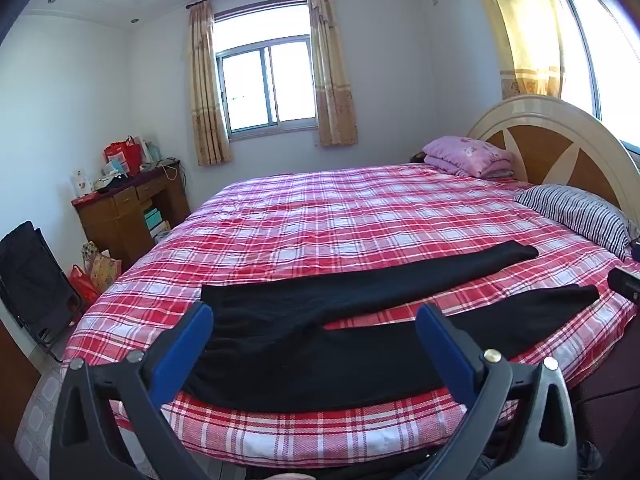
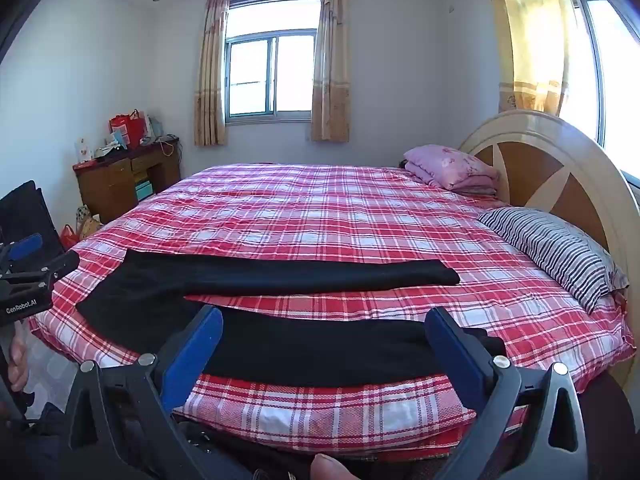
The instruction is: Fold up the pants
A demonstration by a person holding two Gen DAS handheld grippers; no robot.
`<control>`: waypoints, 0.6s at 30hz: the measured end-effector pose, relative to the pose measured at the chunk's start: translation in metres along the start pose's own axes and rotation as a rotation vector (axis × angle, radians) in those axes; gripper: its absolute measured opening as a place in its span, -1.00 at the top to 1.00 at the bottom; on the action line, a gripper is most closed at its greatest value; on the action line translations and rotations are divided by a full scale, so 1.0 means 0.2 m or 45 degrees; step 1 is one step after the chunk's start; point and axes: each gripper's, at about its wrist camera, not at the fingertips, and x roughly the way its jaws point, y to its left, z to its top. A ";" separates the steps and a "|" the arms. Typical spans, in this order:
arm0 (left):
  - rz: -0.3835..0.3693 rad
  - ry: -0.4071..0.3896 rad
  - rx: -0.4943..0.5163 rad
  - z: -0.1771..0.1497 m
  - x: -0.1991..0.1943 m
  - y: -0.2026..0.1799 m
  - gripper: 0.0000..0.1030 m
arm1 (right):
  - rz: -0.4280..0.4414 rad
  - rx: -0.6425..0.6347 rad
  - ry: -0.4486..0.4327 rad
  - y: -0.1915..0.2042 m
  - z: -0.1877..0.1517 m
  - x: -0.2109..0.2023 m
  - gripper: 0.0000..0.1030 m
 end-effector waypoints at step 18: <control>0.008 0.004 -0.009 0.00 0.01 0.02 -1.00 | -0.015 0.001 0.021 -0.01 -0.01 0.05 -0.98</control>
